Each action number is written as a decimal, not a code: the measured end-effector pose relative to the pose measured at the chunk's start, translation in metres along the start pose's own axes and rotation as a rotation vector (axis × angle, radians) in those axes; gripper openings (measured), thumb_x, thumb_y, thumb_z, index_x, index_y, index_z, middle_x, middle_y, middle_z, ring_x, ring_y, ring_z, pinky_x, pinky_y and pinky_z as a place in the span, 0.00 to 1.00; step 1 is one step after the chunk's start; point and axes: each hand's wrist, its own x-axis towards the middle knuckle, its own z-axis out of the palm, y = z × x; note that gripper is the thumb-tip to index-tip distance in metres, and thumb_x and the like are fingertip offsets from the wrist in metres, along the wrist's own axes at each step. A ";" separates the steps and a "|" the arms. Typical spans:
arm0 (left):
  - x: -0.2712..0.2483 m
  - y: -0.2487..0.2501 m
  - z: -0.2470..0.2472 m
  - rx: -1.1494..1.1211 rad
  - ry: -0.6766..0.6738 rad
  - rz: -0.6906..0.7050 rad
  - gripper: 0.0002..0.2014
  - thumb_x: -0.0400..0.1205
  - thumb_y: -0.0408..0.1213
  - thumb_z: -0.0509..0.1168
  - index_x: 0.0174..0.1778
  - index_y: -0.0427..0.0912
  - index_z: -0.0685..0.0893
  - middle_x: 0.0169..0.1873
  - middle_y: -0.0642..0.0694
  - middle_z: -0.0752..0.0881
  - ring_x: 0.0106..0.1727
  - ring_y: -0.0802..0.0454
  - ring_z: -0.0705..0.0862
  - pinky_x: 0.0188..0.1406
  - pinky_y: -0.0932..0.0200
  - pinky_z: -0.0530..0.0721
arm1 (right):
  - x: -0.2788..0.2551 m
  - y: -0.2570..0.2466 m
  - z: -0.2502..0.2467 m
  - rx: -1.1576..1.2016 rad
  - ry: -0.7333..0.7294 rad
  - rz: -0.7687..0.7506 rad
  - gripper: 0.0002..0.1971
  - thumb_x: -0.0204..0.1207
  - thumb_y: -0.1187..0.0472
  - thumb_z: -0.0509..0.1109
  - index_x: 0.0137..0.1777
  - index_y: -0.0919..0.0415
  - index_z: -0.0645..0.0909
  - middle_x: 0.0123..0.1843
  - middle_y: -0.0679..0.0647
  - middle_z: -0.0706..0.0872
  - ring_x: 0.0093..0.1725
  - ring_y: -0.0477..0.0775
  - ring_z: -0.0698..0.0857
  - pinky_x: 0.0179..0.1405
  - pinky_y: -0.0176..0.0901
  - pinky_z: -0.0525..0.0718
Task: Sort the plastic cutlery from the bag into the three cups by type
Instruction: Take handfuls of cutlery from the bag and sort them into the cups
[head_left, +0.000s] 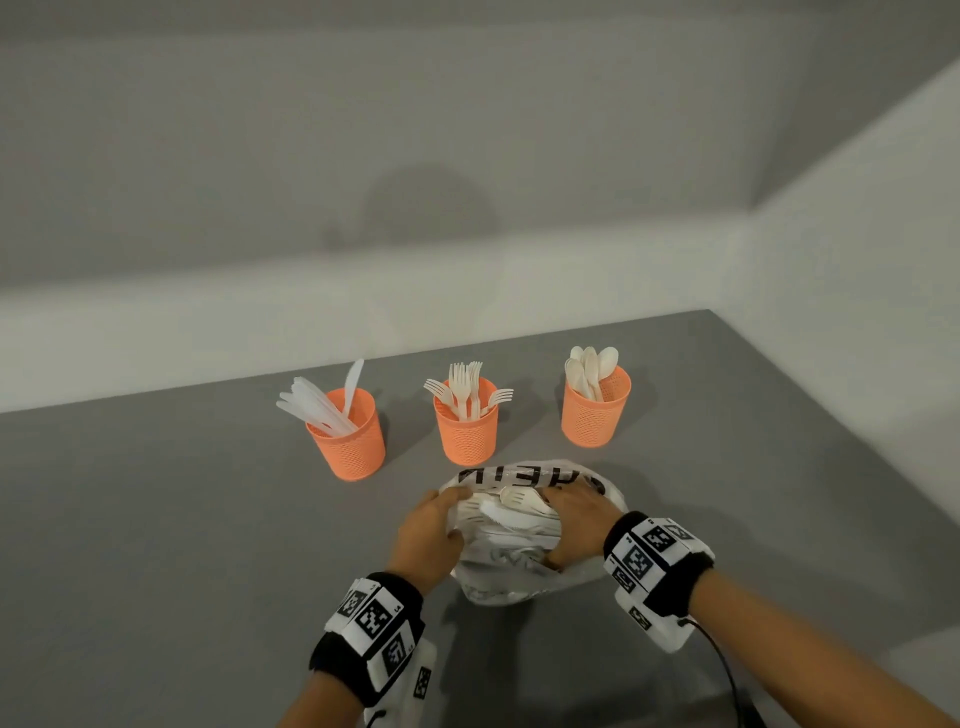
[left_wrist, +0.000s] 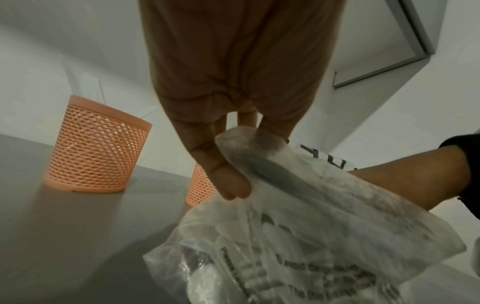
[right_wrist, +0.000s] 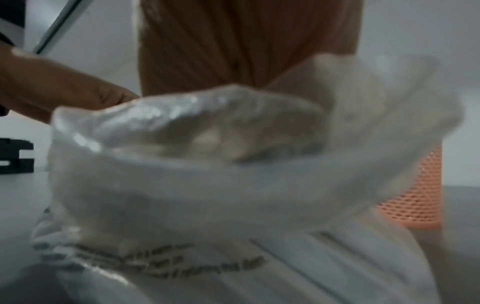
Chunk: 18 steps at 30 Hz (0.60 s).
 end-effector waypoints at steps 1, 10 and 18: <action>0.000 0.000 -0.002 -0.001 0.001 -0.004 0.26 0.77 0.24 0.61 0.70 0.46 0.74 0.61 0.43 0.77 0.62 0.46 0.78 0.60 0.59 0.76 | 0.000 0.000 0.000 0.014 0.010 0.002 0.33 0.60 0.49 0.79 0.65 0.59 0.74 0.64 0.56 0.81 0.63 0.58 0.78 0.63 0.45 0.74; -0.002 -0.002 -0.009 -0.096 0.012 -0.021 0.25 0.75 0.22 0.61 0.68 0.44 0.77 0.62 0.41 0.77 0.58 0.43 0.81 0.52 0.51 0.84 | 0.000 -0.002 0.005 0.135 0.065 -0.031 0.31 0.59 0.53 0.80 0.63 0.58 0.78 0.61 0.54 0.84 0.60 0.56 0.81 0.57 0.40 0.74; -0.007 -0.004 -0.013 -0.155 0.018 -0.020 0.24 0.75 0.21 0.63 0.66 0.42 0.79 0.65 0.41 0.78 0.63 0.44 0.79 0.62 0.49 0.80 | 0.001 -0.004 0.008 0.187 0.070 -0.091 0.33 0.59 0.54 0.80 0.66 0.56 0.76 0.62 0.54 0.85 0.60 0.56 0.81 0.59 0.40 0.74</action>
